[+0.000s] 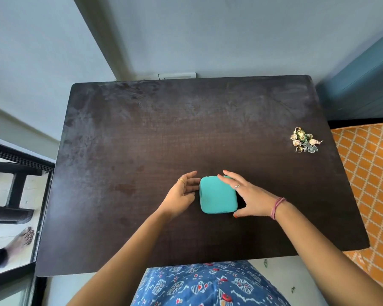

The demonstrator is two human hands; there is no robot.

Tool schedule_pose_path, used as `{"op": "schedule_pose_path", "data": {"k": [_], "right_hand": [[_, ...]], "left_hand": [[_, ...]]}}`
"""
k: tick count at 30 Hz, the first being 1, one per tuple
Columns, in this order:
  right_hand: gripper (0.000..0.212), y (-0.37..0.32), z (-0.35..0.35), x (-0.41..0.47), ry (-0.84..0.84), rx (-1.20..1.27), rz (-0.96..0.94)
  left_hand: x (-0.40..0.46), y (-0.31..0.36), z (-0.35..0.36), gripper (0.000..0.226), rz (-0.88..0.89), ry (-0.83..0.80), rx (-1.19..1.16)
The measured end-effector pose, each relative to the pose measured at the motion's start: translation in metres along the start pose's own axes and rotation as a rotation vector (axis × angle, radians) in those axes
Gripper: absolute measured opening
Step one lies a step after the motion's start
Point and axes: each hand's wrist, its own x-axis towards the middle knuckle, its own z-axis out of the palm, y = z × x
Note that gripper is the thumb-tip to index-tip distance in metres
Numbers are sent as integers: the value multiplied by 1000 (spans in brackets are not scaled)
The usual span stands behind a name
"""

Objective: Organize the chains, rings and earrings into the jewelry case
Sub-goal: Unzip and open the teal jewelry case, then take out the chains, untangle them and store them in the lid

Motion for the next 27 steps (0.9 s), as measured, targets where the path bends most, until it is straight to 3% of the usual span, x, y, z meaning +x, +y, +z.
{"op": "schedule_pose_path", "data": {"k": [7,14,18,20,24,27], "right_hand": [[101,10,-10,1,-1,238,-52],[74,23,-26,9,-61,786,-20],[91,25,-26,19,81,1115,112],[95,21,-24,25,130,1161,163],[60,13,-18,40,235,1113,238],[47,9,-15,47,306,1092,260]], "left_hand": [[-3,2,5,62,-27,27,-2],[1,2,4,63,-28,42,-37],[4,3,2,64,-28,47,-41],[6,3,1,62,-39,58,-34],[8,8,1,56,-31,109,11],[12,14,0,44,-5,175,-21]]}}
